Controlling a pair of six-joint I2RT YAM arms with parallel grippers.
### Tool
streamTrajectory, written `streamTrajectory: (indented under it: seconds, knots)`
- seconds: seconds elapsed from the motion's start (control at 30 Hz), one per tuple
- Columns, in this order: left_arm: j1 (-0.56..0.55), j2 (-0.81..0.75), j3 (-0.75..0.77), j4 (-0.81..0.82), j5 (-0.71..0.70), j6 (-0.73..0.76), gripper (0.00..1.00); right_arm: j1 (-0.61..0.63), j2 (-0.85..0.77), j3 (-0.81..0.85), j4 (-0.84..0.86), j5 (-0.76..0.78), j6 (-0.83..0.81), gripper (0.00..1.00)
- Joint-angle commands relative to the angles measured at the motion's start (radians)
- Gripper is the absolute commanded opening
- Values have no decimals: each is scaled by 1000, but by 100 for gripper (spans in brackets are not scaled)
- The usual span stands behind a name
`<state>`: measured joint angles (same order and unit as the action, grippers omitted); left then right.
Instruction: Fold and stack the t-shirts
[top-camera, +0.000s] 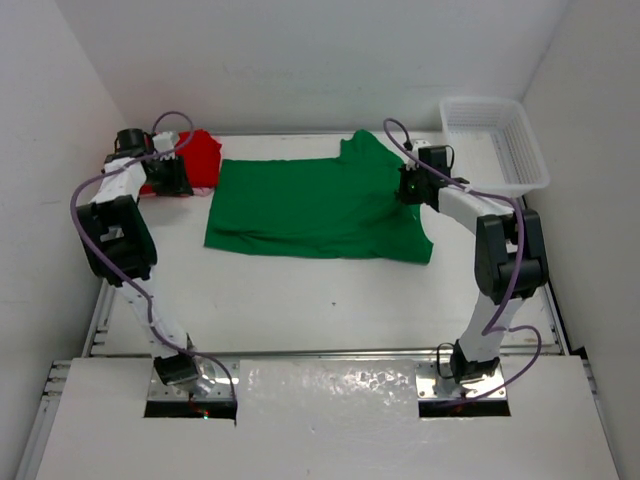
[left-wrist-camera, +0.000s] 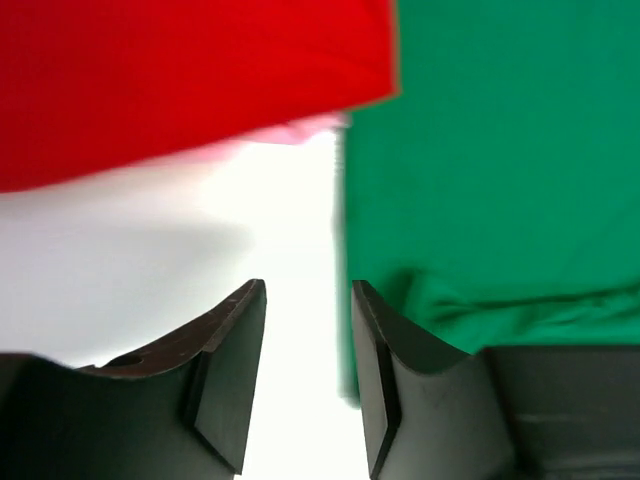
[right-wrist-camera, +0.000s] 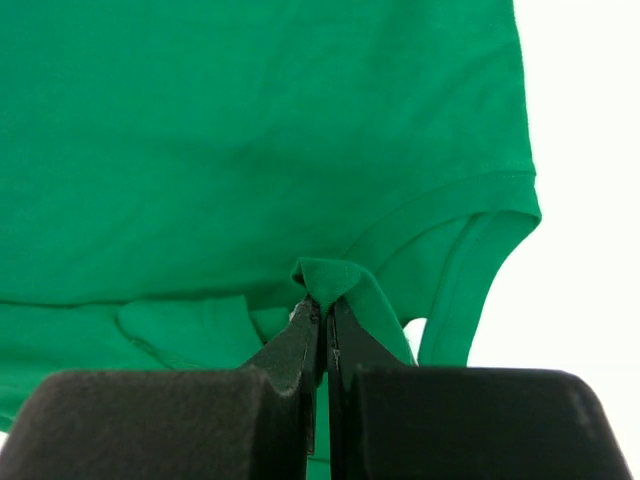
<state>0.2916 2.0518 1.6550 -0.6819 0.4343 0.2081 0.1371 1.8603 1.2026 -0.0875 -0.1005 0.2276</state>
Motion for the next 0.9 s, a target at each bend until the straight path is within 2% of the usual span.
streamTrajectory:
  seconds: [0.0, 0.07, 0.1, 0.17, 0.23, 0.37, 0.4, 0.5, 0.6, 0.73, 0.83, 0.87]
  knots:
    - [-133, -160, -67, 53, -41, 351, 38, -2, -18, 11, 25, -24, -8, 0]
    - [-225, -270, -183, 38, -98, 576, 43, -2, -27, -1, 35, -28, 3, 0]
    - [-291, -306, -310, 41, -142, 758, 48, -2, -27, -9, 38, -31, 10, 0]
    - [-363, -387, -458, 111, -228, 902, 55, -2, -32, -15, 43, -37, 18, 0]
    - [-379, -386, -474, 125, -279, 938, 58, -2, -38, -28, 52, -41, 27, 0]
    - [-381, -295, -391, -16, -318, 984, 60, -1, -39, -38, 58, -47, 39, 0]
    - [-390, -288, -393, -5, -330, 988, 64, -2, -41, -43, 61, -48, 41, 0]
    - [-417, -280, -440, 40, -397, 995, 64, -2, -49, -54, 69, -48, 45, 0]
    - [-433, -275, -472, 171, -471, 965, 64, -2, -56, -58, 71, -48, 47, 0]
    - [-433, -253, -465, 209, -519, 947, 59, -2, -61, -64, 75, -54, 52, 0]
    - [-433, -233, -475, 246, -566, 947, 50, -2, -65, -70, 83, -56, 58, 0]
    - [-433, -228, -485, 272, -592, 945, 43, -2, -67, -74, 81, -57, 59, 0]
